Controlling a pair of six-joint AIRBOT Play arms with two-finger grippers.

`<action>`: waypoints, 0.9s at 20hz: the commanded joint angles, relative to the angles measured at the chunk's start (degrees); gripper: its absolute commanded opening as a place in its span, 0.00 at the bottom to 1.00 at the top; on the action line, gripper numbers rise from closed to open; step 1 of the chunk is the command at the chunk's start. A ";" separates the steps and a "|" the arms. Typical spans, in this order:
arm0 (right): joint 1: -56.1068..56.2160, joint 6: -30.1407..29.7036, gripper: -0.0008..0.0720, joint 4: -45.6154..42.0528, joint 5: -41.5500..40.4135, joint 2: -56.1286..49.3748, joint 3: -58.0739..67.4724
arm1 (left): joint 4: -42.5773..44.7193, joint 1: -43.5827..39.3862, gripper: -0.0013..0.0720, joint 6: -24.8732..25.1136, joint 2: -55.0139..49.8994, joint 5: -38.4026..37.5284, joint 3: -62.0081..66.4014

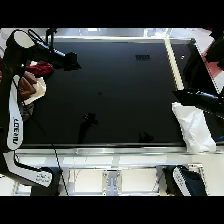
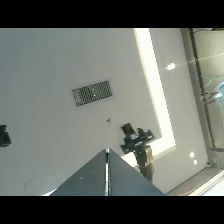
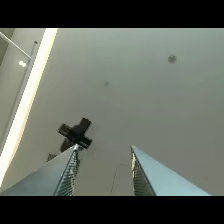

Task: Fold the shirts.

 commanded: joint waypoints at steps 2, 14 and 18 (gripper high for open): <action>0.07 0.02 0.51 0.02 0.00 -0.02 0.04 | 0.02 0.00 0.03 0.00 -0.02 0.00 0.00; 0.07 0.02 0.51 0.02 0.00 -0.02 0.04 | 0.00 -0.04 0.03 0.00 -0.04 0.02 0.00; 0.07 0.02 0.51 0.26 -4.66 -0.04 0.04 | 1.95 -0.02 0.04 0.13 -1.05 1.22 0.00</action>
